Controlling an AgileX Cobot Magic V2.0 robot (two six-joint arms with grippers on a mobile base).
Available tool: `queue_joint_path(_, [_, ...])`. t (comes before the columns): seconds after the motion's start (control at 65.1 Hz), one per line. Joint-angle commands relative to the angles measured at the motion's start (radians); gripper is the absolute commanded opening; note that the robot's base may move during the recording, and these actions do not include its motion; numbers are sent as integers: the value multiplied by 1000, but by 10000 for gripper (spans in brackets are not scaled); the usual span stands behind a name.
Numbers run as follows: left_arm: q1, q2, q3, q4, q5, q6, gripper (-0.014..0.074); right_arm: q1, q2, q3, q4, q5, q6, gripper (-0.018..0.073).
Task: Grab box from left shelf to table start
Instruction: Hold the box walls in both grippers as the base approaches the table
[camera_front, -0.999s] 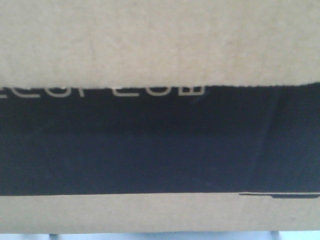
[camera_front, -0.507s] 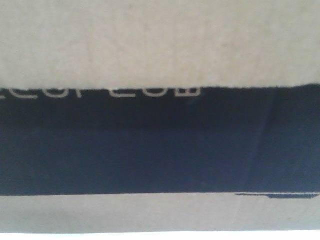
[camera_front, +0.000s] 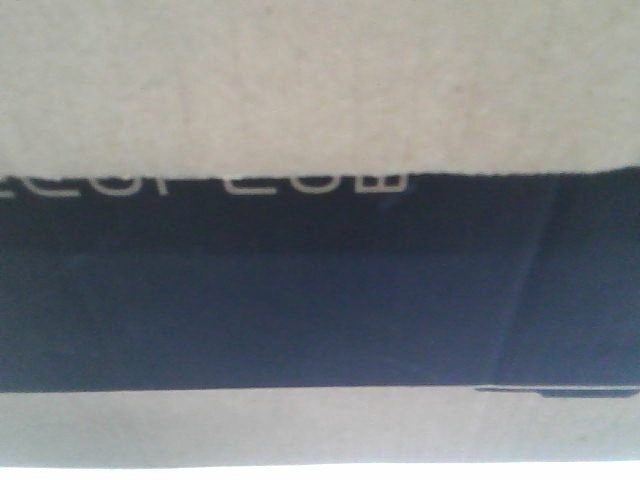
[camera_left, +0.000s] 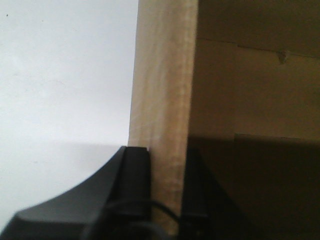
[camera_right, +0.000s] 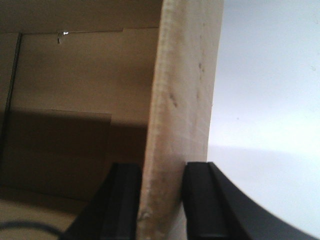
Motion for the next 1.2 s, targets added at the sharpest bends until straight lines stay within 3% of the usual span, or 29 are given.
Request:
queue_joint_path(0.0, [-2, -8, -38, 65, -131, -35, -102, -6, -2, -28, -114, -35, -8, 55])
queue_joint_path(1.183, [-2, -8, -38, 65, -146, -35, -102, -6, -2, -28, -113, -64, -8, 55])
